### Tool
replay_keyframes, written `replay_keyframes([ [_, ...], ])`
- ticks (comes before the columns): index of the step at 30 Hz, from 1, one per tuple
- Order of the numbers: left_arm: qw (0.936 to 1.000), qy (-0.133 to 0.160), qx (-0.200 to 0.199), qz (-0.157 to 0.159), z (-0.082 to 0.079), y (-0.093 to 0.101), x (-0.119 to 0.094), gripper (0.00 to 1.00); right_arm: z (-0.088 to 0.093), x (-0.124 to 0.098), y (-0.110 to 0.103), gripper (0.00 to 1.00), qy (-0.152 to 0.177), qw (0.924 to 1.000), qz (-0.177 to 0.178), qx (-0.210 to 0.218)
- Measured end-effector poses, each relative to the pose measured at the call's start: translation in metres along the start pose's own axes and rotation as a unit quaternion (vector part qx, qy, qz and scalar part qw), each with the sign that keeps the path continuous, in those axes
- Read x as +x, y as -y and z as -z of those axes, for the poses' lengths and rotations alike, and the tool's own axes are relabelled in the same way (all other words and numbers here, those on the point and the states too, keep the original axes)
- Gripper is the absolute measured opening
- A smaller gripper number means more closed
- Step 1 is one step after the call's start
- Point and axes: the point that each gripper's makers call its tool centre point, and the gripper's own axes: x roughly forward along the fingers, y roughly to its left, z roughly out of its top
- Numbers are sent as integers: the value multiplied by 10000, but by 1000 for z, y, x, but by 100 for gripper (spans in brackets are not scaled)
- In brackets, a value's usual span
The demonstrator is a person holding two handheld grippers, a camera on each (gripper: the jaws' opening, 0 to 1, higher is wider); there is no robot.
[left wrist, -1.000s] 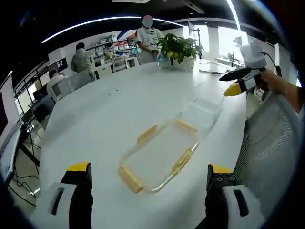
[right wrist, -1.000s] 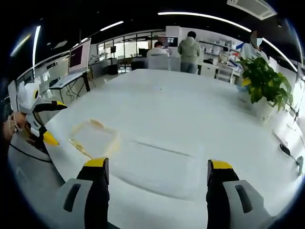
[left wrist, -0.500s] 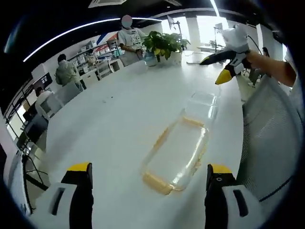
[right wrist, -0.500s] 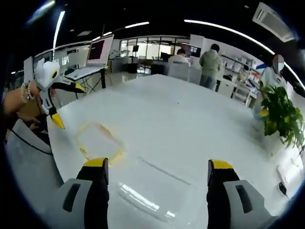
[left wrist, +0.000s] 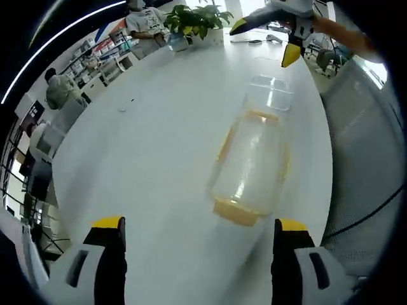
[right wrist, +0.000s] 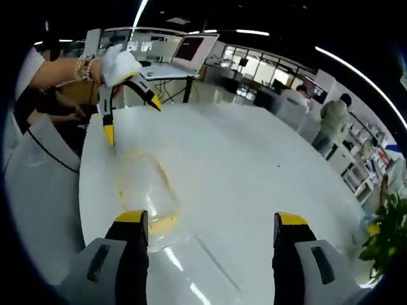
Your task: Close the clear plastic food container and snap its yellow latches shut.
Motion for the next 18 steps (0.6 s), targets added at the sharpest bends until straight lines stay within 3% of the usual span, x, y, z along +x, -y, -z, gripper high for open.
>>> replay_keyframes([
  [5,9957,-209,593,676,5,17,12,93,4,20,-18,79,-332,9958,-601,-598],
  [6,9946,-388,671,688,10,16,15,93,5,26,-23,79,-400,9936,-742,-746],
  [8,9928,-481,813,736,12,15,21,91,9,34,-32,78,-509,9894,-1000,-926],
  [13,9888,-418,639,1286,5,28,29,87,18,51,-50,76,-755,9795,-1491,-1125],
  [18,9847,-488,922,1395,4,29,35,86,26,60,-62,75,-929,9703,-1853,-1251],
])
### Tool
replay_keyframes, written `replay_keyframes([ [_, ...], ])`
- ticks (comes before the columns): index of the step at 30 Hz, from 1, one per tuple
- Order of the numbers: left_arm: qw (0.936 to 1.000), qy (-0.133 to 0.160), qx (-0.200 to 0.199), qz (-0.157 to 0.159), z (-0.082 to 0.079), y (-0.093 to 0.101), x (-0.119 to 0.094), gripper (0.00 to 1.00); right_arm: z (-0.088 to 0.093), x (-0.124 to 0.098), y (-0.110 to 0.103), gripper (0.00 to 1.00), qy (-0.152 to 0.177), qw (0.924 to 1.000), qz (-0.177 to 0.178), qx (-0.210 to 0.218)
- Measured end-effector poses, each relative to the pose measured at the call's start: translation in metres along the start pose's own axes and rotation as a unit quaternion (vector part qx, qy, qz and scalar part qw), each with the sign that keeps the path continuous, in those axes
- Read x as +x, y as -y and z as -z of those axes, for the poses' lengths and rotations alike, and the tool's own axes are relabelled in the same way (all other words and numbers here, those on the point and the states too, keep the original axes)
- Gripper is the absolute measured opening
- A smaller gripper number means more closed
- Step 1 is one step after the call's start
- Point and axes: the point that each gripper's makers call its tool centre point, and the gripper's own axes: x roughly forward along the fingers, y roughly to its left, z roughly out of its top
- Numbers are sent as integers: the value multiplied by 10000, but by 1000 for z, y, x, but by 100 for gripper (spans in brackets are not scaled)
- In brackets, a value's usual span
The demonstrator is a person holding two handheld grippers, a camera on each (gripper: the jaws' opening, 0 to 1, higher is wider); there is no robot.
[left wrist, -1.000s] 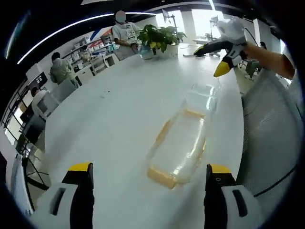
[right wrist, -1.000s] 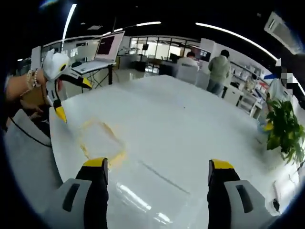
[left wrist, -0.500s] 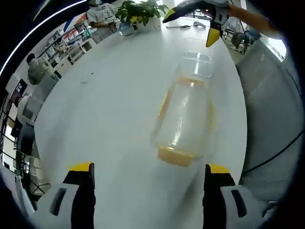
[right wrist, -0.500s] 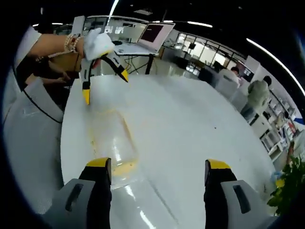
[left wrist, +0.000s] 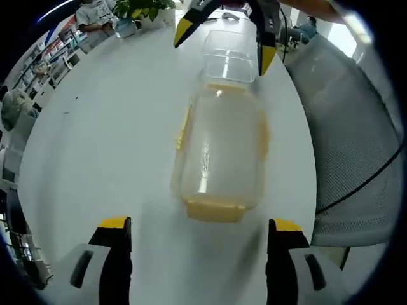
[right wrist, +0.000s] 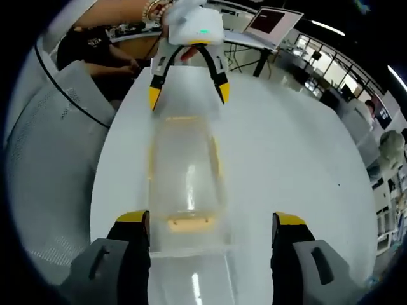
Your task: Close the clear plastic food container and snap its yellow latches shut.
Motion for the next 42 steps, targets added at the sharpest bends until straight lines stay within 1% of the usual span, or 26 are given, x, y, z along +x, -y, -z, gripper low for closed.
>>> replay_keyframes([
  [2,9998,-59,51,164,0,5,3,84,2,4,-4,73,-53,9999,-117,-64],
  [4,9994,-94,151,312,1,8,7,81,4,9,-12,73,-101,9993,-353,-88],
  [5,9988,-56,301,380,-1,10,10,80,6,12,-17,73,-146,9986,-513,-69],
  [6,9982,-13,356,481,-2,13,11,79,6,14,-19,73,-161,9982,-577,-70],
  [7,9976,-68,321,611,-1,17,13,77,7,16,-19,73,-216,9979,-606,-94],
  [8,9976,-70,259,643,-2,17,14,74,9,18,-19,73,-264,9977,-607,-129],
  [10,9977,-7,218,648,-5,16,14,72,11,21,-18,72,-334,9973,-603,-255],
  [13,9979,54,256,589,-8,12,15,72,13,24,-18,70,-397,9967,-670,-243],
  [15,9977,76,298,604,-9,11,16,70,14,24,-20,68,-428,9962,-737,-197],
  [20,9974,61,373,616,-7,11,17,56,20,26,-20,63,-546,9954,-745,-239],
  [23,9973,58,314,659,-7,12,18,56,23,28,-23,61,-559,9949,-810,-234],
  [25,9972,116,299,681,-9,12,19,56,25,29,-24,60,-600,9945,-818,-280],
  [28,9971,161,277,697,-12,14,20,55,24,30,-25,56,-547,9944,-870,-252],
  [31,9969,137,397,672,-12,14,22,53,24,31,-25,55,-557,9943,-858,-290],
  [32,9967,177,419,674,-13,14,22,52,25,31,-26,54,-584,9941,-863,-311],
  [36,9970,199,341,665,-12,14,21,48,27,33,-25,50,-659,9937,-838,-354],
  [37,9969,198,334,681,-12,15,21,46,28,34,-25,49,-674,9936,-826,-371],
  [40,9967,186,343,707,-11,16,20,44,30,36,-23,41,-750,9934,-760,-431],
  [41,9968,192,372,685,-11,16,21,43,31,37,-24,37,-811,9930,-763,-396],
  [42,9969,178,394,664,-11,16,21,42,33,36,-25,37,-886,9928,-782,-219],
])
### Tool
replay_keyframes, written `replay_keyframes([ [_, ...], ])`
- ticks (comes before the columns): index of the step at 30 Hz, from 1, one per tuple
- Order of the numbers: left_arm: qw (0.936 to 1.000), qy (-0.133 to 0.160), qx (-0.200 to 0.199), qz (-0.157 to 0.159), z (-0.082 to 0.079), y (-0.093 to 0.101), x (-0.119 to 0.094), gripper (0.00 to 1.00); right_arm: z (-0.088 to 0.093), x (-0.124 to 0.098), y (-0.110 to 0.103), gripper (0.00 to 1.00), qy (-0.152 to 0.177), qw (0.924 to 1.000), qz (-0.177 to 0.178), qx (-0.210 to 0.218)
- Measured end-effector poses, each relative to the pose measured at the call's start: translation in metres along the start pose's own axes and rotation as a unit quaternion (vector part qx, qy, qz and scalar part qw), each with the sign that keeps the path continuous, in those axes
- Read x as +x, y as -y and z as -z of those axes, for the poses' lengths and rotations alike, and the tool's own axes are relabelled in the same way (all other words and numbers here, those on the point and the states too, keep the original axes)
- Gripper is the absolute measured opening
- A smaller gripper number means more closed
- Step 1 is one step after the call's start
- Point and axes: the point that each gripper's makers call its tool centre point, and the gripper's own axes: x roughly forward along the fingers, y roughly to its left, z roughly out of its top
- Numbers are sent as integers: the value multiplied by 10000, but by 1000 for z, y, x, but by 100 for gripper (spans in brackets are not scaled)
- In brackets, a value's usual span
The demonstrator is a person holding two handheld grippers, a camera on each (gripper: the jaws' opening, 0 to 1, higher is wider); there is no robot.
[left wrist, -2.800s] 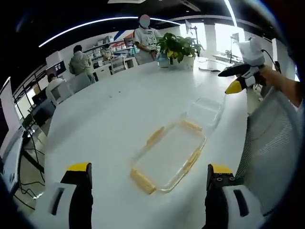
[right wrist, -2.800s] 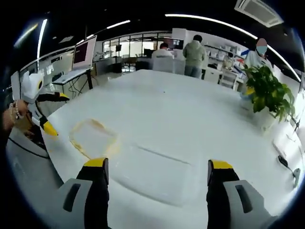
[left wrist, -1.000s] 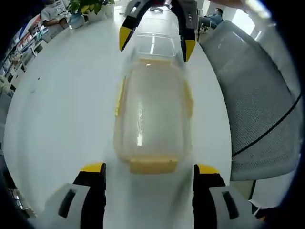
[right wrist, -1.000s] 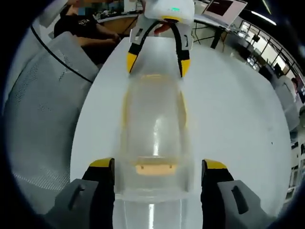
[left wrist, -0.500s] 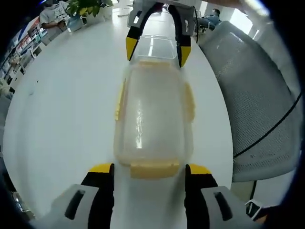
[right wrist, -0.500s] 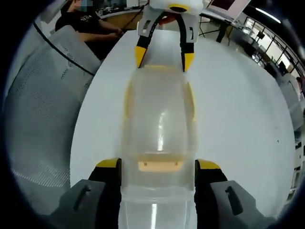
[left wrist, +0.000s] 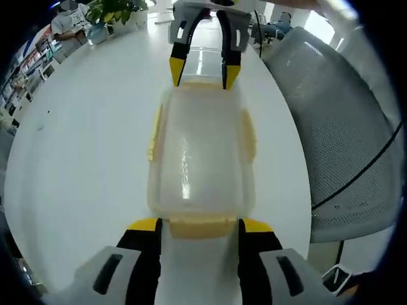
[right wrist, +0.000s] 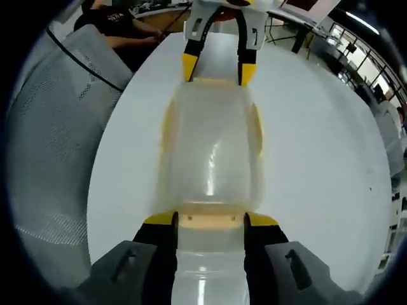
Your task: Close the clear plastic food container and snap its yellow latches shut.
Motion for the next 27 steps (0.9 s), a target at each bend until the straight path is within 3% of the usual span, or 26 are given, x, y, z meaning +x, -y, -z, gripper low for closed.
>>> replay_keyframes([
  [6,10000,-37,59,-36,0,-2,0,40,-2,0,2,37,-59,9999,-3,-114],
  [10,9999,-83,68,-65,1,-3,0,35,-1,1,4,37,-91,9999,21,68],
  [27,9994,-305,54,-136,2,-1,1,34,0,2,5,36,-139,9998,-59,114],
])
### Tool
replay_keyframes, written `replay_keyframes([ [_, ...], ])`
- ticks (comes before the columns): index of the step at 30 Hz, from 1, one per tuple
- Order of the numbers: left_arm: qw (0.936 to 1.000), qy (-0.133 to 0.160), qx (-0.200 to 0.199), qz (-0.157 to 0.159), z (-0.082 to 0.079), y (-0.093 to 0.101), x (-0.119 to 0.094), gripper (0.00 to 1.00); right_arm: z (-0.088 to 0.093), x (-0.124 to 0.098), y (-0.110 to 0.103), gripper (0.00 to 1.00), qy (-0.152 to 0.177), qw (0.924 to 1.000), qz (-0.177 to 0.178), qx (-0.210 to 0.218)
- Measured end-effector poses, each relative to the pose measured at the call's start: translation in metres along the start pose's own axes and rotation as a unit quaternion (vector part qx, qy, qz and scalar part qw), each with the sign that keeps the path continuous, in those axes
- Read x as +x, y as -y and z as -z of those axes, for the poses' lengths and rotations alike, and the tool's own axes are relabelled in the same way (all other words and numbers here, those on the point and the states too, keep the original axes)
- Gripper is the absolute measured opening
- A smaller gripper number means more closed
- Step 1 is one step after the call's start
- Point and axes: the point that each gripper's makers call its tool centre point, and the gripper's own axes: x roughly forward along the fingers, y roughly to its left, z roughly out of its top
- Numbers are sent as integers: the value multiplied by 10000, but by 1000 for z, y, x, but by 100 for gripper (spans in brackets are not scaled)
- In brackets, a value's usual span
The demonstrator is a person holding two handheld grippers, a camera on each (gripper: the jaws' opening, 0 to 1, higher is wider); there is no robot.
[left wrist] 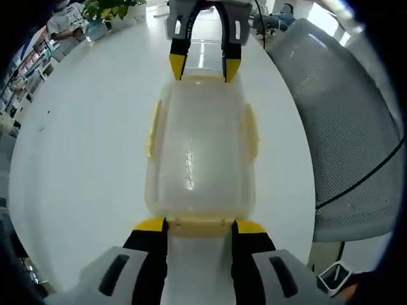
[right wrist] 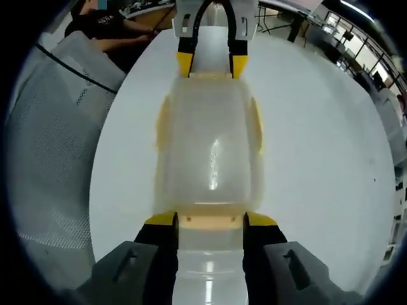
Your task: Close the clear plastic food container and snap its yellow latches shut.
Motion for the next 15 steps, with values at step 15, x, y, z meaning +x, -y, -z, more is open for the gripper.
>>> replay_keyframes([
  [15,9999,-57,-81,83,-1,7,-1,33,-1,-2,-4,35,38,9999,-37,-137],
])
